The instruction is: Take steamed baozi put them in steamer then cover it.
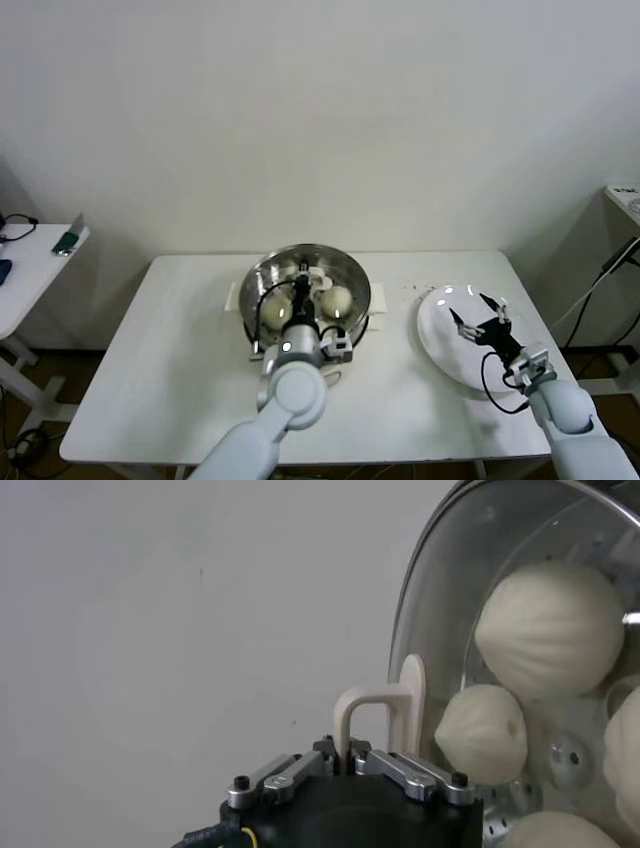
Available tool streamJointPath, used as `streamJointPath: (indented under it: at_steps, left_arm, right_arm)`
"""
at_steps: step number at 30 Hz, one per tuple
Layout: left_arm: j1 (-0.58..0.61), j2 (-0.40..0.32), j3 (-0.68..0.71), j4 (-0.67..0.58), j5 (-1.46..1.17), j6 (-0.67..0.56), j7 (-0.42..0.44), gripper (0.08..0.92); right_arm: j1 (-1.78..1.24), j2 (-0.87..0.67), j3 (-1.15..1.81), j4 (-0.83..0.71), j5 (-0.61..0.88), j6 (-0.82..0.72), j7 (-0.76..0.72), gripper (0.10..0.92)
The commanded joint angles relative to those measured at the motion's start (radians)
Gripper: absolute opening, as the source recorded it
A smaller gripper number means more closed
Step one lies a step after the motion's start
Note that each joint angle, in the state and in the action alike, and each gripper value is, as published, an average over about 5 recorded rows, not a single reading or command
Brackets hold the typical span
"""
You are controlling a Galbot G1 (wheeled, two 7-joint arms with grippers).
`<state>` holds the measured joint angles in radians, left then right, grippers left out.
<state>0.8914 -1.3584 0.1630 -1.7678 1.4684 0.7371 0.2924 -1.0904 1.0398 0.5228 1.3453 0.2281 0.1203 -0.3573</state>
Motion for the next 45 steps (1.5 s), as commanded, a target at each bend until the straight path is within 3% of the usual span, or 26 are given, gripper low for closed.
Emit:
streamJointPath:
  at_steps: [1, 11, 21, 29, 33, 39, 41, 45]
  left_arm:
    - [0.010, -0.006, -0.002, 0.008, -0.004, 0.048, -0.011, 0.152]
    - [0.025, 0.021, -0.016, -0.043, -0.038, 0.048, -0.015, 0.170]
    - [0.112, 0.115, -0.036, -0.224, -0.099, 0.048, 0.005, 0.443]
    - [0.253, 0.226, -0.090, -0.401, -0.272, 0.048, -0.019, 0.668]
    - [0.299, 0.282, -0.156, -0.450, -0.436, 0.017, -0.157, 0.778]
    - [0.431, 0.288, -0.431, -0.455, -0.844, -0.316, -0.520, 0.822]
    - [0.488, 0.268, -0.549, -0.455, -0.969, -0.443, -0.573, 0.822]
    - [0.592, 0.221, -0.748, -0.440, -1.222, -0.646, -0.570, 0.823]
  right_arm:
    - [-0.002, 0.005, 0.004, -0.002, -0.003, 0.002, -0.003, 0.823]
    - [-0.005, 0.001, 0.012, 0.005, -0.009, -0.024, -0.001, 0.823]
    - [-0.003, -0.005, 0.018, 0.027, -0.026, -0.126, 0.004, 0.823]
    - [0.003, -0.008, 0.021, 0.041, -0.009, -0.161, 0.024, 0.823]
    - [0.005, -0.011, 0.018, 0.046, -0.009, -0.158, 0.024, 0.823]
    - [-0.005, -0.002, 0.019, 0.068, -0.003, -0.139, 0.014, 0.823]
    - [-0.012, -0.002, 0.021, 0.074, -0.002, -0.131, 0.007, 0.823]
    - [-0.023, 0.005, 0.029, 0.080, 0.006, -0.119, 0.003, 0.823]
